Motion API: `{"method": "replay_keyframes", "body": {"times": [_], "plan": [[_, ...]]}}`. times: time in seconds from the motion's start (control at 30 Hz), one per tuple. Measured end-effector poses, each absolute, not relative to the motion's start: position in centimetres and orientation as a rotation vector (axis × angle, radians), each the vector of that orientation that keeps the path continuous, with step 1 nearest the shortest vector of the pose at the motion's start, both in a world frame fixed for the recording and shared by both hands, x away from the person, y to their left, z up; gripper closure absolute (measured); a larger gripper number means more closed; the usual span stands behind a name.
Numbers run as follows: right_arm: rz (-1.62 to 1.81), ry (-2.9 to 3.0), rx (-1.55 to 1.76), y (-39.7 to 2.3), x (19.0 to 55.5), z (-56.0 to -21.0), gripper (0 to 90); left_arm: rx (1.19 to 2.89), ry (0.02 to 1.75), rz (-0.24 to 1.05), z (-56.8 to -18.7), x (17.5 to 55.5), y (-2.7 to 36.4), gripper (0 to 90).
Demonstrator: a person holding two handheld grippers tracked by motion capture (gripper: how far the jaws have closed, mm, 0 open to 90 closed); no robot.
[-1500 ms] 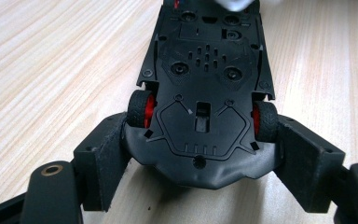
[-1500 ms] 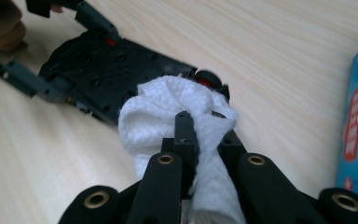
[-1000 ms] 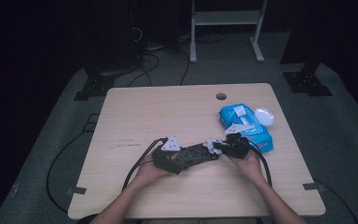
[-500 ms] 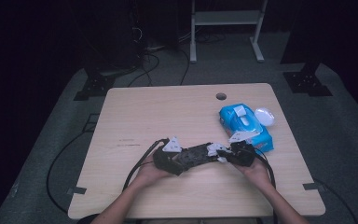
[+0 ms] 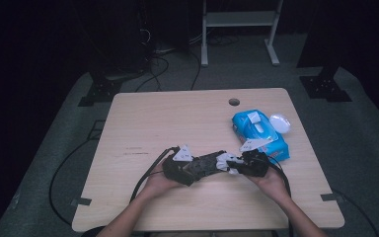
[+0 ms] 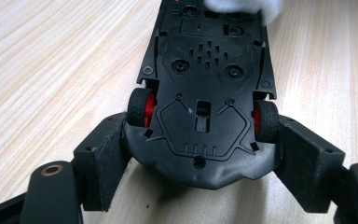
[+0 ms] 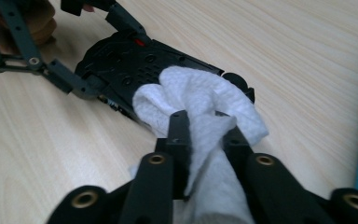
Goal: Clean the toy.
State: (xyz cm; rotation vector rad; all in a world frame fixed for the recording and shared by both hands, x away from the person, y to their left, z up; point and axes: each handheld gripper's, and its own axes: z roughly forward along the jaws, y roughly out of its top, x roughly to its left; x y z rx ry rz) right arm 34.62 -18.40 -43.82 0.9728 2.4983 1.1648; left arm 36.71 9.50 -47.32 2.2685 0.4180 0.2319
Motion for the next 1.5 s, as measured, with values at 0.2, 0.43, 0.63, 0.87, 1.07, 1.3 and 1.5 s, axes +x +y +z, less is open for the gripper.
{"method": "replay_keyframes", "body": {"times": [0.2,0.43,0.63,0.87,1.07,1.3,1.5], "plan": [[1.183,2.476,0.975,-16.8,35.7,-44.6,63.3,2.256,0.422,0.220,-47.3,36.8,9.5,23.8],[1.164,2.416,0.961,-15.7,36.3,-45.0,78.5,2.255,0.419,0.220,-47.2,36.8,9.7,23.8],[1.099,2.461,0.965,-17.1,36.4,-44.6,81.9,2.253,0.420,0.220,-47.2,36.8,9.7,23.8],[1.126,2.500,0.909,-16.0,35.3,-44.5,82.4,2.251,0.424,0.219,-47.2,36.8,9.7,23.8],[1.253,2.567,0.853,-12.5,35.2,-44.7,82.5,2.243,0.426,0.218,-47.3,36.7,9.5,23.9],[1.310,2.564,0.861,-9.8,36.2,-45.1,82.5,2.259,0.424,0.213,-47.5,36.7,9.6,23.8],[1.212,2.475,0.963,-13.1,38.0,-44.7,82.5,2.263,0.424,0.204,-47.5,36.9,9.7,23.8]]}}
